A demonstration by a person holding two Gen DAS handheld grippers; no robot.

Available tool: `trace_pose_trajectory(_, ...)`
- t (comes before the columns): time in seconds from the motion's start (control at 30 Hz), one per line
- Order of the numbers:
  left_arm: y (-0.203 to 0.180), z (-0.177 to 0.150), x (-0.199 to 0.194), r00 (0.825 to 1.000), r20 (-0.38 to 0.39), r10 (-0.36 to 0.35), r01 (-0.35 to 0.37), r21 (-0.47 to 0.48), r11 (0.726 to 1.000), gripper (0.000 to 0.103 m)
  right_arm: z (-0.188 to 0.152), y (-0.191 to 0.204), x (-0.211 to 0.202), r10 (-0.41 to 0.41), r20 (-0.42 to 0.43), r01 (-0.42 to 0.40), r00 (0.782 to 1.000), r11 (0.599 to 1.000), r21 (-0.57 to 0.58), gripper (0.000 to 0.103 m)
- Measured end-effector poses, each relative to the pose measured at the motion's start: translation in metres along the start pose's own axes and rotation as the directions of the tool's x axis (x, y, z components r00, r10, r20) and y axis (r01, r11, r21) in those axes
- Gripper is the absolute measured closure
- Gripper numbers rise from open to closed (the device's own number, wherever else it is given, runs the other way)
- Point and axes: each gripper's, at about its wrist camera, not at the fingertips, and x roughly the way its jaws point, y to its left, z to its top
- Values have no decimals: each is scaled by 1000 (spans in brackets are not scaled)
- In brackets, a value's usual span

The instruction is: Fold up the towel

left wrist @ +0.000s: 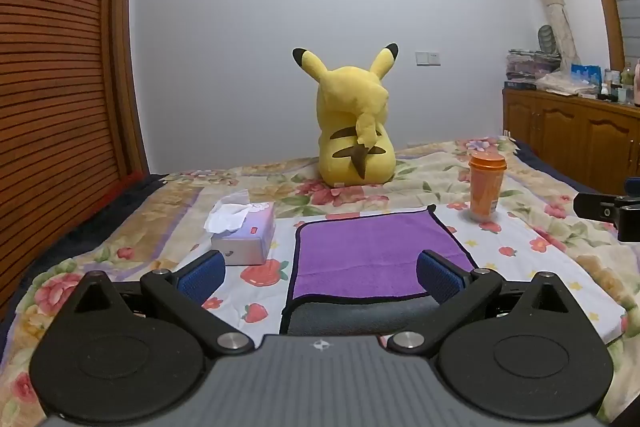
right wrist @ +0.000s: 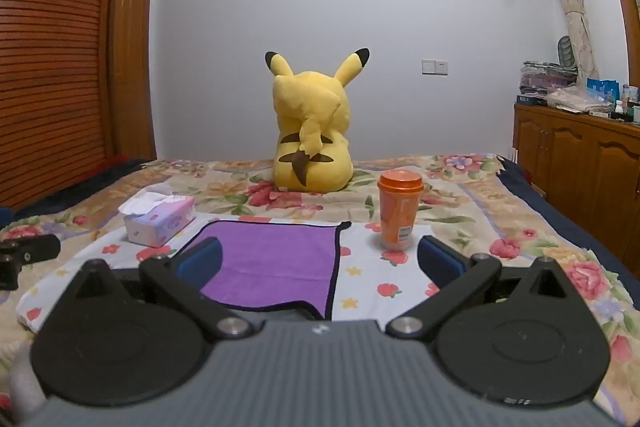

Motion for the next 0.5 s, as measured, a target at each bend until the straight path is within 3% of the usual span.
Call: trace_pose_trajectory(0.5,1,0,0,1000,1,1,-1,0,1000,0,-1,-1,0,-1,0,1,1000,1000,0,0)
